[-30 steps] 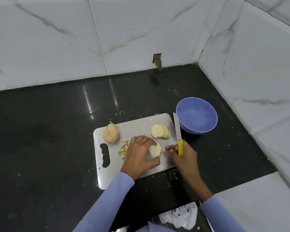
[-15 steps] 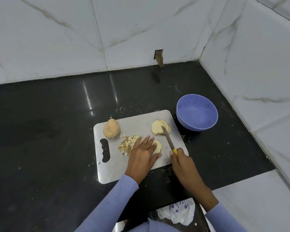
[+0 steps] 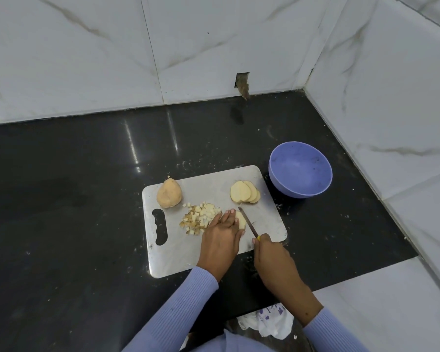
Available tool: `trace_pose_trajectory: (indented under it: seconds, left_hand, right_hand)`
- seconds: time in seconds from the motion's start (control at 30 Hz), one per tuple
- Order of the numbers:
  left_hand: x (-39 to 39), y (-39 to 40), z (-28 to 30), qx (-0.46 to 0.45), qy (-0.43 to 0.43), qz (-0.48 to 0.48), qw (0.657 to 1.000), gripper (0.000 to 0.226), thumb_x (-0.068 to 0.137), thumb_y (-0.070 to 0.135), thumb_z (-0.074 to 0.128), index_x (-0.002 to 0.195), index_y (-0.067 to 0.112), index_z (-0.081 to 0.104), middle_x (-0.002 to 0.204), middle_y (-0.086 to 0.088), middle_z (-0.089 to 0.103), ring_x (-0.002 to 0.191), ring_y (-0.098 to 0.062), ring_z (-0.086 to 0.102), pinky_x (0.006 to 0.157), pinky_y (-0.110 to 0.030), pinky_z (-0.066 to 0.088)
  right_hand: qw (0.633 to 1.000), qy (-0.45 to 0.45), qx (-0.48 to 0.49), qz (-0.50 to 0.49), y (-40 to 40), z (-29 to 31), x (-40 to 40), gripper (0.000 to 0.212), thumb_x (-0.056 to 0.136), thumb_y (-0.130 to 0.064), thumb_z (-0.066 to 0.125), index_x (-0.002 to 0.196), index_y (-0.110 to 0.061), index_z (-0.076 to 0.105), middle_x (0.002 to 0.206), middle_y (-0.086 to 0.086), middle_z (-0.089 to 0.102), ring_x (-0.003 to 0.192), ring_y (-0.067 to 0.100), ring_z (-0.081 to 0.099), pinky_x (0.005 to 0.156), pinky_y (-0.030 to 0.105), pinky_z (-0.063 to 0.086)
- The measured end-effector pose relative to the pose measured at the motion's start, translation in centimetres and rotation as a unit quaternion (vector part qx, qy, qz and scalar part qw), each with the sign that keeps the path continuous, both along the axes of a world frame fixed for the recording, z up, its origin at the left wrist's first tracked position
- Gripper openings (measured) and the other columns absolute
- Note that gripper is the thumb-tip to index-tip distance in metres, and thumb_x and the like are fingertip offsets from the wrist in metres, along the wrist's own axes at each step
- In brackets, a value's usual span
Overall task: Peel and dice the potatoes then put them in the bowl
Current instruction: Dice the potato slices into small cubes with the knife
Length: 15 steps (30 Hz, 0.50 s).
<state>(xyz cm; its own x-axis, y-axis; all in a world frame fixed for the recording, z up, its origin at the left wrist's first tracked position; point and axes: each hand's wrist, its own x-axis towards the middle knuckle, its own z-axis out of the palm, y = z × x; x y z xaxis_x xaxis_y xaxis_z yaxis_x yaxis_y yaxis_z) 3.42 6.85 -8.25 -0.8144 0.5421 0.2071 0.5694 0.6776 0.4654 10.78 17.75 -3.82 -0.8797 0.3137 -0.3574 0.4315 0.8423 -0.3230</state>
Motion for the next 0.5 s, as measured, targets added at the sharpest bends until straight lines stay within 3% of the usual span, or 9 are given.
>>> trace_pose_trajectory:
  seconds: [0.13, 0.23, 0.3, 0.5]
  left_hand:
    - [0.1, 0.2, -0.2, 0.001, 0.03, 0.01, 0.999, 0.04, 0.084, 0.028, 0.044, 0.087, 0.004, 0.076, 0.101, -0.011, 0.072, 0.095, -0.018, 0.069, 0.089, -0.035, 0.053]
    - [0.1, 0.2, -0.7, -0.001, 0.061, 0.02, 0.998, 0.02, 0.076, 0.019, 0.07, 0.086, 0.003, 0.076, 0.1, -0.013, 0.072, 0.093, -0.02, 0.07, 0.088, -0.038, 0.053]
    - [0.1, 0.2, -0.8, -0.005, 0.062, 0.025, 0.998, 0.023, 0.068, 0.015, 0.083, 0.087, 0.003, 0.076, 0.101, -0.013, 0.072, 0.093, -0.022, 0.07, 0.089, -0.039, 0.052]
    - [0.2, 0.0, -1.2, -0.001, 0.068, 0.035, 0.997, 0.027, 0.067, 0.017, 0.086, 0.088, 0.004, 0.076, 0.103, -0.012, 0.072, 0.097, -0.02, 0.069, 0.094, -0.037, 0.048]
  right_hand:
    - [1.0, -0.02, 0.022, 0.001, -0.2, 0.1, -0.4, 0.033, 0.104, -0.033, 0.023, 0.107, -0.01, 0.046, 0.097, 0.009, 0.062, 0.089, 0.025, 0.061, 0.066, 0.03, 0.04]
    - [0.998, -0.042, 0.038, 0.004, -0.2, -0.1, 1.6, 0.033, 0.104, -0.034, 0.022, 0.108, -0.012, 0.046, 0.095, 0.004, 0.063, 0.087, 0.02, 0.064, 0.072, 0.03, 0.049]
    - [0.998, -0.052, 0.036, 0.001, -0.1, 0.0, 3.0, 0.031, 0.104, -0.034, 0.021, 0.109, -0.014, 0.044, 0.094, 0.003, 0.062, 0.089, 0.019, 0.064, 0.077, 0.03, 0.051]
    - [0.999, -0.051, 0.005, -0.008, 0.8, 1.4, 3.4, 0.032, 0.104, -0.035, 0.022, 0.104, -0.014, 0.047, 0.086, 0.0, 0.054, 0.085, 0.018, 0.061, 0.075, 0.027, 0.047]
